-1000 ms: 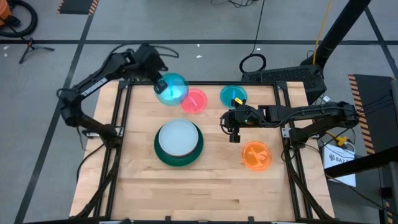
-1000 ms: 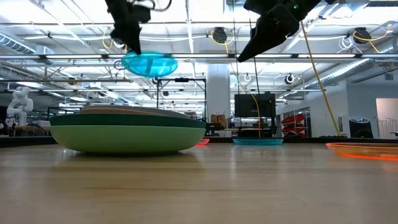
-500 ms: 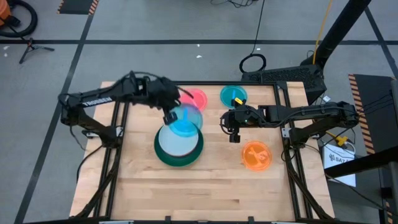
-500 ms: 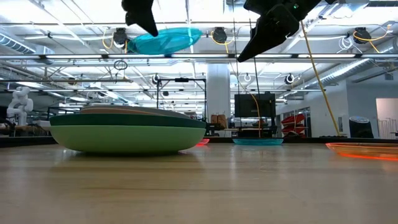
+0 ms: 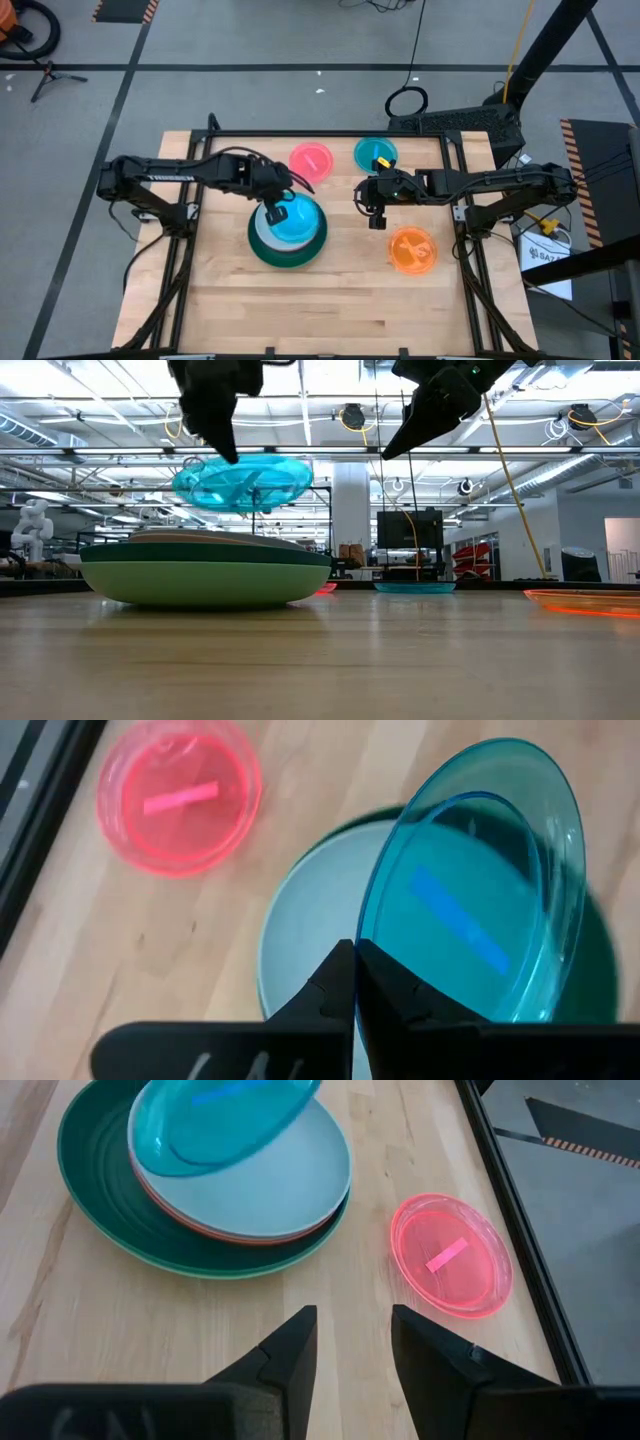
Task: Stack plastic plates
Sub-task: Stack the left light blue plate on top of the blue plate
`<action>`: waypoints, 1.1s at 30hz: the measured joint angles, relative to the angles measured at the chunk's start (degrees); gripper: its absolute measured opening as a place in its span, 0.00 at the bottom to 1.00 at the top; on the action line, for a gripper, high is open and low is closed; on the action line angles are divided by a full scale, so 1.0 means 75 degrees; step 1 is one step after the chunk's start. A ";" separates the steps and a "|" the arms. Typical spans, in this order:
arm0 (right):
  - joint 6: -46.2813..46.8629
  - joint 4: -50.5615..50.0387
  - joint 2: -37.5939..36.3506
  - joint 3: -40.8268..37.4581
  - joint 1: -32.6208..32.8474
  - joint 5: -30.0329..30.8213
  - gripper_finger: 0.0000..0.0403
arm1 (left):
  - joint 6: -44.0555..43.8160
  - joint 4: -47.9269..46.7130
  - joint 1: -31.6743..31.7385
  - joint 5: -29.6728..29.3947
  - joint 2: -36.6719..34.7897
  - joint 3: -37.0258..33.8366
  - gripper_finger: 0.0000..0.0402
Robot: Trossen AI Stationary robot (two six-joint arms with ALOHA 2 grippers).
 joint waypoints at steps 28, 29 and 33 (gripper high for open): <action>0.0000 0.0006 0.0000 0.0000 0.0000 0.0000 0.30 | -0.0334 -0.0032 0.0271 -0.0959 0.0000 -0.0444 0.02; 0.0000 0.0005 0.0000 0.0000 0.0001 0.0000 0.30 | -0.0338 -0.0035 0.0270 -0.0957 0.0000 -0.0444 0.02; 0.0000 0.0003 0.0000 0.0000 0.0002 0.0000 0.30 | -0.0372 -0.0044 0.0259 -0.0956 0.0000 -0.0444 0.08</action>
